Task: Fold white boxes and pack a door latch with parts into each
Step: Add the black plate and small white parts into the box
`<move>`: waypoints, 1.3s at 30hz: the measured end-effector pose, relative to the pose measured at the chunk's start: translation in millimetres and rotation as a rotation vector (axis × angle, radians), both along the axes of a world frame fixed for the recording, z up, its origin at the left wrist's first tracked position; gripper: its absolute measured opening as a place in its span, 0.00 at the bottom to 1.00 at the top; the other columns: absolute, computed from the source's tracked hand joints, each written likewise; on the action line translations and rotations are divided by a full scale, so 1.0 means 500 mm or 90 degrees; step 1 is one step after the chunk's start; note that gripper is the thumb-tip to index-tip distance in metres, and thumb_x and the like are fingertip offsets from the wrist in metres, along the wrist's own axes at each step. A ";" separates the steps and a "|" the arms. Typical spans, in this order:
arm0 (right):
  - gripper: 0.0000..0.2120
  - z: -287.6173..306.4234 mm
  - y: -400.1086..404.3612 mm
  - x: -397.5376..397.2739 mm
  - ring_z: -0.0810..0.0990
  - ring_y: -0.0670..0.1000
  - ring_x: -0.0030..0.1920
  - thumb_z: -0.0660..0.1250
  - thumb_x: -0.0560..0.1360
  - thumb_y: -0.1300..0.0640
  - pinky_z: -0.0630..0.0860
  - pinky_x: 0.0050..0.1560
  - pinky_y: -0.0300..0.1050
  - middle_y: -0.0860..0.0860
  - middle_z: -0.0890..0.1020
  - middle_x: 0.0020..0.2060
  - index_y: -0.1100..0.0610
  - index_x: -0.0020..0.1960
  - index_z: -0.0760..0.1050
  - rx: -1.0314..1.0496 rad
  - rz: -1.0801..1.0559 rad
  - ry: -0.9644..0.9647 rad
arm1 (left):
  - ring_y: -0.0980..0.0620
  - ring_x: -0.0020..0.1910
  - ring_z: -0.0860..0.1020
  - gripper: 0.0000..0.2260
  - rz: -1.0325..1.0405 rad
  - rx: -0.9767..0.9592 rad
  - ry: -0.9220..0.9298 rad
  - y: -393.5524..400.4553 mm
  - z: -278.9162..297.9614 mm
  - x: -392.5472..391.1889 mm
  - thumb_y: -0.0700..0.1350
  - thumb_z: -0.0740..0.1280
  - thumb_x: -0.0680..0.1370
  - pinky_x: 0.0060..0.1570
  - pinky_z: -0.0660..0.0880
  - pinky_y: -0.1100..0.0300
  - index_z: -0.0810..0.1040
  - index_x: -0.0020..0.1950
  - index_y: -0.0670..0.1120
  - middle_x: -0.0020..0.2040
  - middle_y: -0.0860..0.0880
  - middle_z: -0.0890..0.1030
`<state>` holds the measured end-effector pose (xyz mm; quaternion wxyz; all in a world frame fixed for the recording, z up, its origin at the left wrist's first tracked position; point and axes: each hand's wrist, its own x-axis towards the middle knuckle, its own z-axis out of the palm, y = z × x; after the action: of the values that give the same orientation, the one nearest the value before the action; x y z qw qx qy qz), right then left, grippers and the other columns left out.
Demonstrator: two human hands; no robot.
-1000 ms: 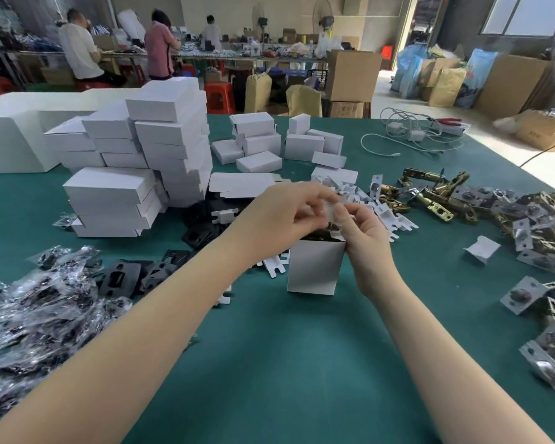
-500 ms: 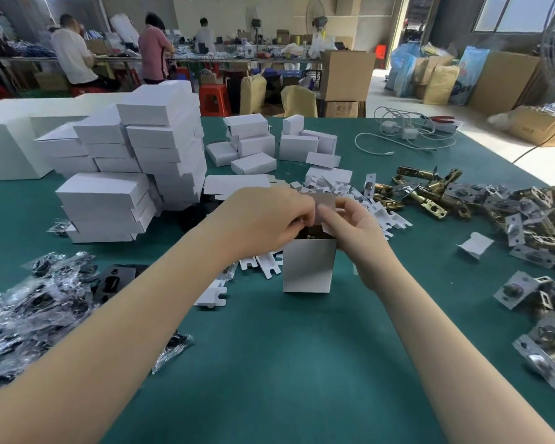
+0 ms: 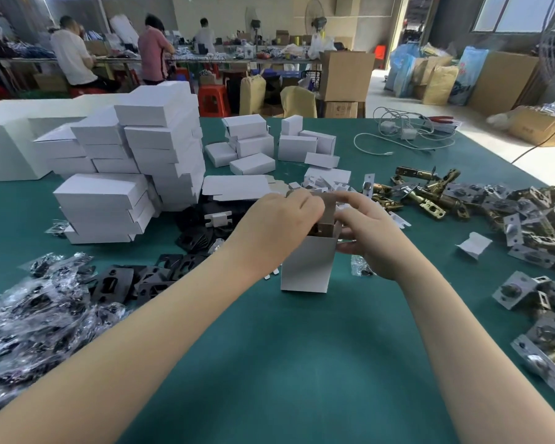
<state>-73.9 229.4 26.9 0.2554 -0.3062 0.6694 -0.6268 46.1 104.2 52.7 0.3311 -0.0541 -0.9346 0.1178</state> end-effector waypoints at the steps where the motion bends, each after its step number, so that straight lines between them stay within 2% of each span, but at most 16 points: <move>1: 0.18 0.001 0.002 0.000 0.82 0.47 0.37 0.56 0.78 0.64 0.80 0.41 0.43 0.47 0.82 0.35 0.47 0.56 0.77 -0.004 0.004 -0.019 | 0.47 0.25 0.65 0.16 -0.025 -0.022 -0.010 -0.005 -0.005 0.000 0.28 0.53 0.67 0.29 0.66 0.60 0.78 0.40 0.40 0.34 0.44 0.77; 3: 0.18 0.003 0.004 0.001 0.82 0.48 0.38 0.55 0.78 0.65 0.81 0.43 0.44 0.49 0.82 0.37 0.48 0.57 0.76 0.001 0.013 -0.032 | 0.47 0.30 0.72 0.13 -0.033 0.012 -0.056 -0.007 -0.015 -0.004 0.26 0.60 0.71 0.34 0.73 0.56 0.79 0.43 0.41 0.38 0.46 0.79; 4: 0.18 0.004 0.004 0.003 0.81 0.48 0.38 0.55 0.78 0.65 0.81 0.43 0.44 0.50 0.82 0.38 0.48 0.57 0.77 0.007 0.011 -0.028 | 0.46 0.35 0.76 0.09 -0.027 0.068 -0.076 -0.005 -0.020 -0.007 0.29 0.65 0.74 0.40 0.74 0.52 0.79 0.46 0.41 0.41 0.46 0.80; 6: 0.18 0.004 0.003 0.005 0.79 0.46 0.35 0.55 0.78 0.65 0.81 0.46 0.46 0.48 0.81 0.37 0.49 0.57 0.77 0.018 0.006 -0.010 | 0.45 0.43 0.78 0.03 -0.017 0.207 -0.074 -0.001 -0.029 -0.013 0.37 0.66 0.79 0.46 0.72 0.50 0.79 0.50 0.41 0.46 0.47 0.81; 8: 0.18 0.006 0.006 0.007 0.77 0.41 0.29 0.54 0.78 0.65 0.80 0.50 0.50 0.42 0.79 0.31 0.50 0.57 0.77 0.017 0.012 0.001 | 0.45 0.43 0.78 0.04 -0.026 0.314 -0.044 0.006 -0.031 -0.017 0.39 0.65 0.80 0.44 0.71 0.52 0.79 0.50 0.41 0.46 0.47 0.82; 10: 0.17 0.006 0.009 0.008 0.76 0.40 0.27 0.53 0.79 0.65 0.79 0.52 0.52 0.40 0.78 0.27 0.50 0.56 0.77 0.016 0.022 -0.001 | 0.45 0.40 0.78 0.03 -0.029 0.356 -0.011 0.010 -0.030 -0.017 0.41 0.66 0.80 0.40 0.71 0.53 0.79 0.49 0.43 0.43 0.49 0.82; 13: 0.17 0.007 0.011 0.010 0.75 0.39 0.26 0.53 0.79 0.66 0.79 0.53 0.53 0.39 0.76 0.25 0.50 0.55 0.77 0.012 0.033 -0.005 | 0.46 0.37 0.79 0.04 -0.012 0.327 0.007 0.004 -0.022 -0.013 0.44 0.66 0.80 0.43 0.73 0.50 0.79 0.49 0.46 0.39 0.53 0.83; 16: 0.18 0.010 0.010 0.010 0.74 0.40 0.25 0.53 0.78 0.66 0.79 0.52 0.52 0.40 0.75 0.25 0.50 0.55 0.77 0.016 0.033 -0.006 | 0.49 0.40 0.79 0.06 0.039 0.245 -0.055 -0.013 -0.011 -0.009 0.50 0.63 0.81 0.50 0.70 0.50 0.78 0.51 0.52 0.40 0.56 0.83; 21: 0.17 0.006 0.008 0.004 0.76 0.43 0.31 0.56 0.78 0.64 0.81 0.41 0.41 0.45 0.80 0.33 0.48 0.53 0.79 0.022 0.020 -0.016 | 0.51 0.39 0.77 0.06 0.016 0.220 -0.036 -0.009 -0.019 -0.012 0.51 0.64 0.81 0.48 0.65 0.54 0.80 0.50 0.53 0.41 0.56 0.83; 23: 0.17 0.005 0.008 0.003 0.77 0.44 0.32 0.55 0.79 0.64 0.81 0.42 0.41 0.45 0.80 0.33 0.49 0.54 0.79 0.018 0.025 -0.019 | 0.52 0.42 0.76 0.05 -0.015 0.268 -0.035 -0.008 -0.017 -0.017 0.48 0.66 0.80 0.45 0.63 0.57 0.82 0.49 0.50 0.45 0.56 0.81; 26: 0.16 0.004 0.008 0.003 0.76 0.39 0.28 0.54 0.79 0.64 0.81 0.44 0.43 0.40 0.78 0.28 0.50 0.55 0.77 0.018 0.030 -0.010 | 0.52 0.44 0.76 0.05 -0.046 0.307 -0.091 -0.015 -0.010 -0.017 0.46 0.68 0.79 0.46 0.63 0.58 0.83 0.49 0.49 0.45 0.58 0.78; 30: 0.17 0.002 0.007 0.003 0.79 0.42 0.31 0.55 0.79 0.64 0.81 0.46 0.45 0.44 0.81 0.33 0.49 0.54 0.78 0.015 0.035 -0.025 | 0.58 0.49 0.78 0.07 0.022 0.207 -0.172 -0.018 0.007 -0.011 0.54 0.65 0.80 0.54 0.61 0.60 0.83 0.51 0.60 0.48 0.60 0.84; 32: 0.16 0.002 0.007 0.002 0.80 0.44 0.35 0.55 0.79 0.64 0.81 0.46 0.45 0.47 0.83 0.36 0.49 0.54 0.79 0.017 0.034 -0.029 | 0.55 0.48 0.78 0.07 0.029 0.195 -0.193 -0.019 0.019 -0.011 0.54 0.66 0.79 0.56 0.67 0.57 0.84 0.51 0.59 0.46 0.59 0.84; 35: 0.16 0.003 0.008 0.002 0.80 0.44 0.34 0.55 0.79 0.64 0.81 0.49 0.48 0.46 0.82 0.35 0.50 0.54 0.78 0.017 0.033 -0.032 | 0.50 0.45 0.79 0.05 -0.004 0.273 -0.174 -0.015 0.026 -0.011 0.49 0.69 0.78 0.51 0.72 0.53 0.85 0.50 0.54 0.44 0.55 0.85; 37: 0.16 0.003 0.008 0.004 0.77 0.41 0.30 0.55 0.79 0.64 0.79 0.47 0.47 0.43 0.80 0.31 0.50 0.53 0.78 0.013 0.028 -0.028 | 0.48 0.42 0.77 0.06 -0.013 0.302 -0.143 -0.010 0.021 -0.012 0.49 0.68 0.78 0.50 0.71 0.54 0.84 0.51 0.53 0.43 0.54 0.84; 39: 0.16 0.003 0.008 0.006 0.76 0.41 0.29 0.55 0.79 0.64 0.79 0.48 0.48 0.42 0.78 0.29 0.51 0.53 0.78 0.010 0.023 -0.028 | 0.51 0.38 0.71 0.08 0.025 0.203 -0.163 -0.009 0.013 -0.016 0.52 0.63 0.81 0.53 0.65 0.60 0.82 0.54 0.55 0.42 0.55 0.83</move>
<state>-71.1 233.2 28.2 0.2835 -0.3026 0.6628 -0.6235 38.0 99.9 59.3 0.2118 0.0027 -0.9767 -0.0333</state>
